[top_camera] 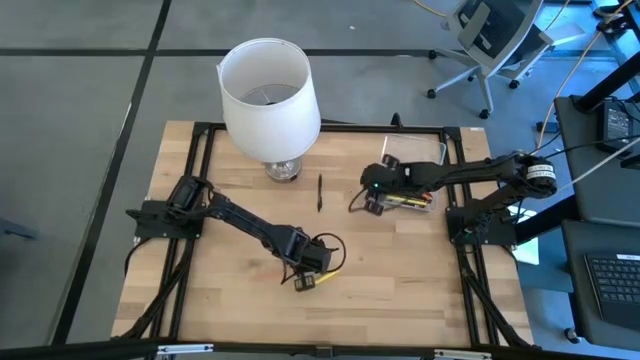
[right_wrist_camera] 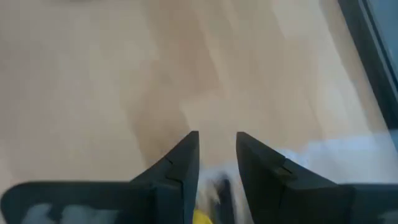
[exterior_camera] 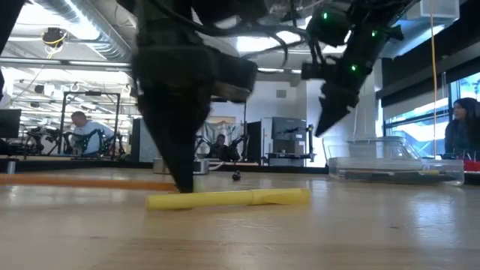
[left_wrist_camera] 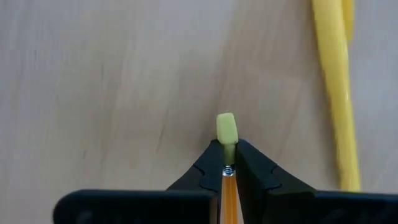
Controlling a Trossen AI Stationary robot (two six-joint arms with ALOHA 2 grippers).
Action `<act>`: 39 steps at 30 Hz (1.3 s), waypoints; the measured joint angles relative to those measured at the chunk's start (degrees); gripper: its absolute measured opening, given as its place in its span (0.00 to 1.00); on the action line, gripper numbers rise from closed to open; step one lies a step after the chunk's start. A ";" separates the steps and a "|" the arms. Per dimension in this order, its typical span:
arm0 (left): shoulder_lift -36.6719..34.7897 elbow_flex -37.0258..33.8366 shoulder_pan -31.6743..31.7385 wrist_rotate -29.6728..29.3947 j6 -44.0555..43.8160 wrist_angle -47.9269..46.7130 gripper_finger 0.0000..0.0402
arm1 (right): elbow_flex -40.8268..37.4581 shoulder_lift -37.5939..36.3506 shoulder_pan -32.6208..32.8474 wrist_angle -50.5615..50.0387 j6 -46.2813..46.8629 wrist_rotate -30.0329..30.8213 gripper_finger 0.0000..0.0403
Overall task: Pick & place school supplies into a supply box
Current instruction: Put the yellow pencil into the transparent supply box
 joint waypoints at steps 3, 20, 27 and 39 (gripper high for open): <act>-3.06 0.10 -0.10 -2.15 2.29 -2.07 0.04 | -0.01 0.00 2.91 5.19 -5.78 -1.39 0.27; -20.44 0.38 -4.23 -30.51 18.51 9.04 0.04 | -12.50 0.07 13.28 58.63 -23.12 -19.59 0.27; -19.70 0.41 -2.74 -26.95 28.47 21.43 0.04 | -12.50 0.04 14.78 62.82 -23.18 -31.79 0.27; -19.13 0.45 -1.44 -19.71 35.84 34.45 0.04 | -12.50 0.04 16.59 64.26 -24.08 -36.85 0.27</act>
